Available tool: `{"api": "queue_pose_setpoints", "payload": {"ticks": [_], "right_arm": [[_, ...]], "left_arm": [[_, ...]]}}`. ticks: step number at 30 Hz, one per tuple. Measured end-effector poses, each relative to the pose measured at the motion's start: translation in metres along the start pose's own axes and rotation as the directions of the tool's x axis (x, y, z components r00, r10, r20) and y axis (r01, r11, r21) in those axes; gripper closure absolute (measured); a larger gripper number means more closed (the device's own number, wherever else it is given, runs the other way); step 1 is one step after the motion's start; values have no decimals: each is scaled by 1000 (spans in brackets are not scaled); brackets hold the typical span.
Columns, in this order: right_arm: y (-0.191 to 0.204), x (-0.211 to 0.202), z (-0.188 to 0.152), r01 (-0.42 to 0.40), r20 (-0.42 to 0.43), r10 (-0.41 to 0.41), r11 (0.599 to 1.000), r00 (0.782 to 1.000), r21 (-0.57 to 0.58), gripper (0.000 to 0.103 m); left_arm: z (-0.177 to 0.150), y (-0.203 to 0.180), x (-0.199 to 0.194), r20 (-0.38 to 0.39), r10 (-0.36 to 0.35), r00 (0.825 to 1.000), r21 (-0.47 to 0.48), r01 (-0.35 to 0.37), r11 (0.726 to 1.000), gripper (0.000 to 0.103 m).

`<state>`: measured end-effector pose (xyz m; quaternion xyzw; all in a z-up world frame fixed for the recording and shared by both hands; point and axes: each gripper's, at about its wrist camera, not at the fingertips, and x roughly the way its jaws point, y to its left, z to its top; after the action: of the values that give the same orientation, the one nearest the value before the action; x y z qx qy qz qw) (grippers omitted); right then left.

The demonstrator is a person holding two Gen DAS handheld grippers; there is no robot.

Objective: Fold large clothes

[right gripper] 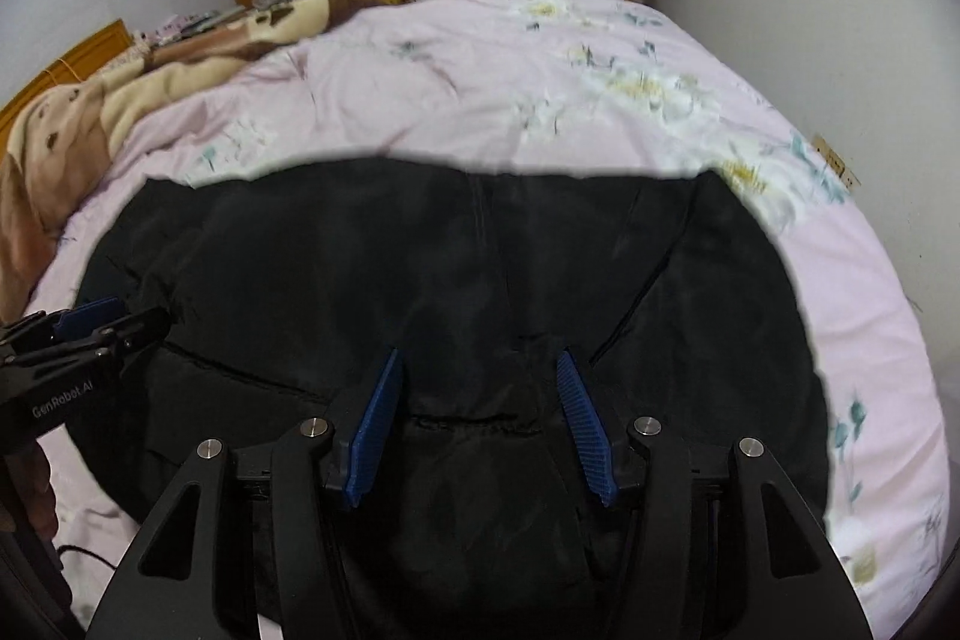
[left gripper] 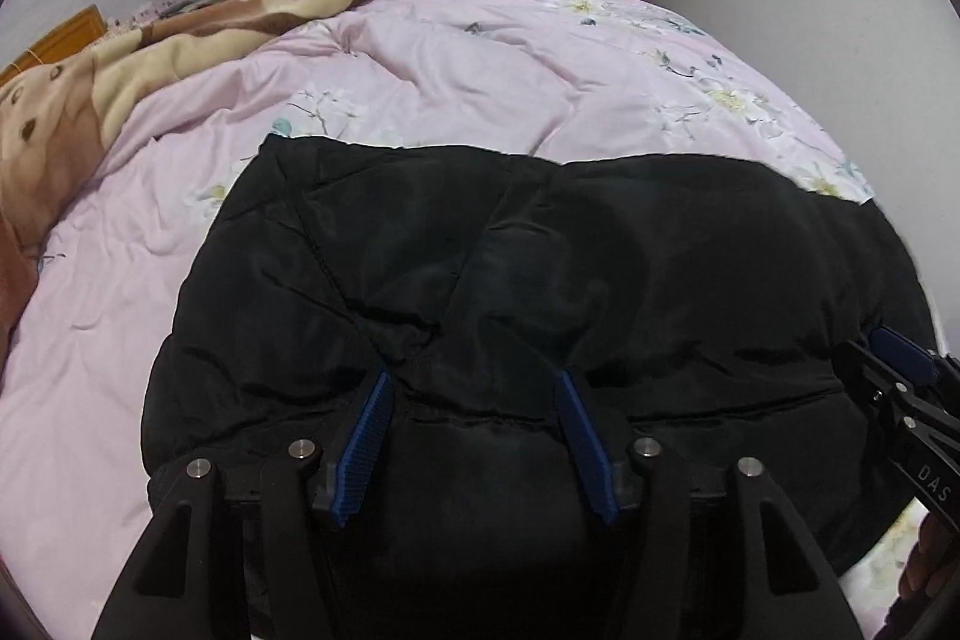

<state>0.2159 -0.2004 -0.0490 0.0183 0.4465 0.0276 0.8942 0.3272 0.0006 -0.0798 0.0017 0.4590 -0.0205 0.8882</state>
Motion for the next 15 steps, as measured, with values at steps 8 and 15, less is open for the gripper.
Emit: {"api": "queue_pose_setpoints", "payload": {"ticks": [8,15], "right_arm": [[4,39,-13,65,-74,-65,998,995,-7,46],[2,41,-13,51,-101,-50,999,994,0,46]], "left_arm": [[-12,-1,41,-37,12,999,-9,-12,1000,42],[-12,0,39,-22,7,1000,-26,-8,1000,42]]}}
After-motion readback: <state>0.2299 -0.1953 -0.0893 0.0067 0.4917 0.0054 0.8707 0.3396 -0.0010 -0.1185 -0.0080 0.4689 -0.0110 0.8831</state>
